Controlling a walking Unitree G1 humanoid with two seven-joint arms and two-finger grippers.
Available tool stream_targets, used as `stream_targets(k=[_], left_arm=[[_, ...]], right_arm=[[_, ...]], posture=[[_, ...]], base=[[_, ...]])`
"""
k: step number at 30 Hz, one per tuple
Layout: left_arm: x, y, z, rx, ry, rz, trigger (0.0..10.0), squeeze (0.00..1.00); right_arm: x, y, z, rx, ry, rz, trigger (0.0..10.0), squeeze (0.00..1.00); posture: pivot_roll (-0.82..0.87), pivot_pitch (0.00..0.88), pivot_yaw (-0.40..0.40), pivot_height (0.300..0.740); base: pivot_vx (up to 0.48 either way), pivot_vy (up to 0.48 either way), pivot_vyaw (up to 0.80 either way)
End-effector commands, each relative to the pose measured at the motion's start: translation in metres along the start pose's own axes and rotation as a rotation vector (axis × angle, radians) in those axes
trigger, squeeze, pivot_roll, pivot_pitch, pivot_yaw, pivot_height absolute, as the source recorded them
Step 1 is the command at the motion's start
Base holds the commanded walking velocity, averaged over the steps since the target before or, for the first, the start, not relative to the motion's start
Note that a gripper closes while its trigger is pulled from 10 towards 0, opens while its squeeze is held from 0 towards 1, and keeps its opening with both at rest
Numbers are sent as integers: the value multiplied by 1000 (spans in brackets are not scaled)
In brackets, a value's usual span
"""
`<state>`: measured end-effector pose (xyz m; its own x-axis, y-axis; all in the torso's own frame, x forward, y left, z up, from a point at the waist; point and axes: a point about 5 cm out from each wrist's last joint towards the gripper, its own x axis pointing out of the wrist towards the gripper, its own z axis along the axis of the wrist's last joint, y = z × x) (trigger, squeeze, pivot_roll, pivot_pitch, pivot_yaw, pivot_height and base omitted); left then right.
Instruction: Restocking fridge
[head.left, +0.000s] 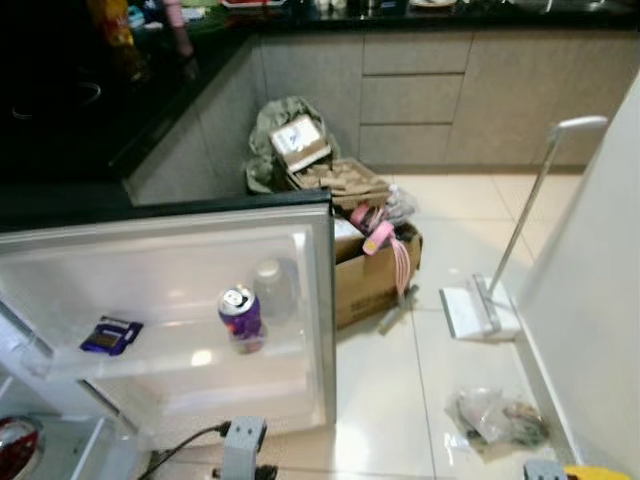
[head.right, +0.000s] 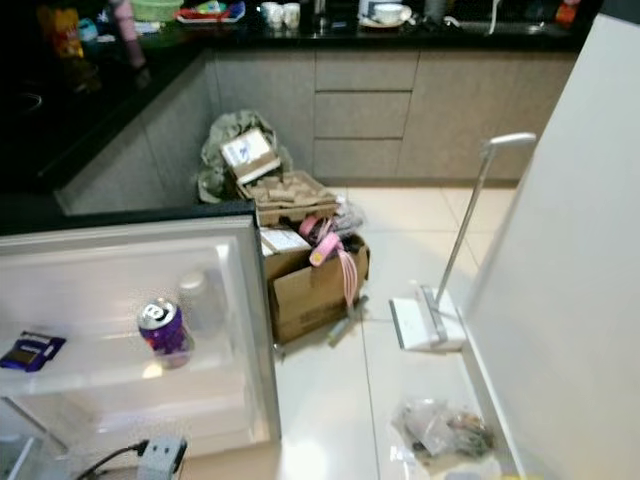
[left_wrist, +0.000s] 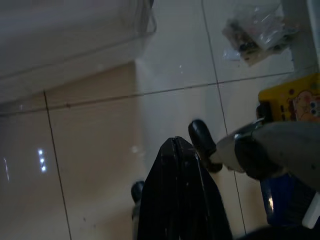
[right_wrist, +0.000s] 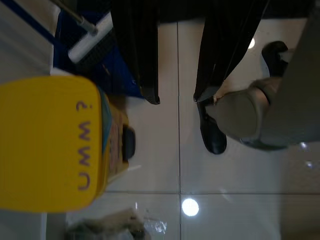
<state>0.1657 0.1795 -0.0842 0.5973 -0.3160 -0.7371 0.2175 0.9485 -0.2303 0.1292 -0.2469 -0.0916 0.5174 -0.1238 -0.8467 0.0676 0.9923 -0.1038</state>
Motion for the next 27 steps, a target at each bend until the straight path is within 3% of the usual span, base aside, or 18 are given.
stream_targets(k=[1,6,14,20,27], left_arm=[[-5,2,-13,-23,44,2,10000,0],[-5,2,-14,-29,49,-3,10000,0],[-5,1,-16,-37,52,-1,10000,0],[-5,1,-15,-33,51,5,10000,0],[-4,3,-13,-32,45,43,10000,0]], right_arm=[[0,2,3,7,-26,12,10000,0],[0,6,3,0,-35,77,10000,0],[0,6,2,-15,-32,65,10000,0],[0,5,3,-24,-35,61,10000,0],[0,5,3,-30,-33,62,10000,0]], posture=[[-88,0,27,740],[-88,0,26,740],[-89,0,27,740],[-94,0,27,740],[-91,0,25,740]], base=[[0,-442,0],[0,-438,408],[0,-437,789],[0,-428,0],[0,0,0]])
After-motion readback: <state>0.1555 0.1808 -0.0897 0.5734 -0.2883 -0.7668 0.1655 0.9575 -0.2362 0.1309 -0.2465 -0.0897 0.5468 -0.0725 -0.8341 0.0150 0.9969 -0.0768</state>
